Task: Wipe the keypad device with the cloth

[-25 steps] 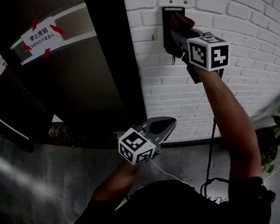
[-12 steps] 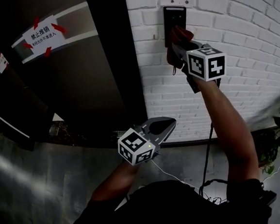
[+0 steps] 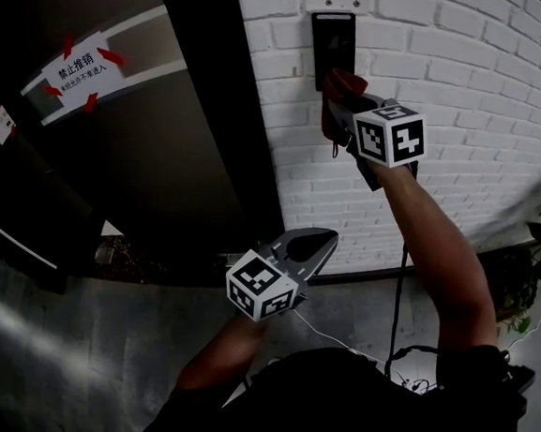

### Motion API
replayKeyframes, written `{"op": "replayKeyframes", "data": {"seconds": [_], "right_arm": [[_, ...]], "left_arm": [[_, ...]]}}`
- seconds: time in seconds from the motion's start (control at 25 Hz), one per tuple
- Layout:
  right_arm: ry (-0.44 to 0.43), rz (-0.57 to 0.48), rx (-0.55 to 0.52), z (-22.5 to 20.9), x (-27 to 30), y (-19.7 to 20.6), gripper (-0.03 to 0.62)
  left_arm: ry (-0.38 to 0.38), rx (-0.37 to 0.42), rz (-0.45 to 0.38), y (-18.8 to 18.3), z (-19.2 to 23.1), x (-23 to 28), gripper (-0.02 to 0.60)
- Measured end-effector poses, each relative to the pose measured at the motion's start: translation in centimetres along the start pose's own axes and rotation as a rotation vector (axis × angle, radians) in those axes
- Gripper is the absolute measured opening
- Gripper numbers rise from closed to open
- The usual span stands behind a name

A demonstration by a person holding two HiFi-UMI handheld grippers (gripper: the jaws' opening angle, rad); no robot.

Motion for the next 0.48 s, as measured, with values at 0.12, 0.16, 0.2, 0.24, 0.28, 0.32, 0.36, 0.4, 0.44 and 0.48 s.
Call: {"op": "replayKeyframes", "data": {"seconds": [0.12,0.16,0.2,0.24,0.28,0.32,0.36,0.4,0.44,0.48], "right_arm": [[0.002,0.023,0.002,0.0,0.3,1.1,0.048],[0.002,0.030,0.005,0.0,0.4,1.5,0.048],[0.001,0.036,0.009,0.0,0.5,1.8,0.048],[0.001,0.043,0.011,0.0,0.6,2.1,0.048],[0.001,0.048,0.013,0.0,0.6,2.4,0.048],[0.000,0.055,0.014,0.0,0.7,2.7,0.048],[-0.002,0.062,0.015,0.1,0.8,3.0,0.048],[-0.004,0.070,0.016,0.1,0.9,3.3,0.048],[-0.006,0.077,0.017,0.2,0.9,3.7,0.048],[-0.008,0.085,0.018,0.3,1.0,4.0,0.048]], "left_arm": [[-0.002,-0.001,-0.002,0.0,0.0,-0.2,0.017],[-0.003,-0.002,-0.003,0.0,0.0,-0.2,0.017],[-0.004,-0.003,-0.004,-0.1,0.0,-0.2,0.017],[-0.005,-0.003,-0.004,-0.1,0.0,-0.3,0.017],[-0.005,-0.003,-0.004,-0.1,0.0,-0.3,0.017],[-0.005,-0.003,-0.003,0.0,0.0,-0.3,0.017],[-0.005,-0.004,-0.001,0.0,-0.1,-0.3,0.017],[-0.006,-0.004,0.000,0.1,-0.1,-0.4,0.017],[-0.006,-0.003,0.001,0.1,-0.1,-0.5,0.017],[-0.006,-0.003,0.001,0.1,-0.1,-0.5,0.017]]}}
Point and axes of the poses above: the fingertips, and each gripper's own axes: x forward along the fingers, z to its left, y out of its underside, the point moved 2 cm from there along -x, backward along the fingers, and after that the axes turned 4 degrees about -x, right-handed, at the moved point
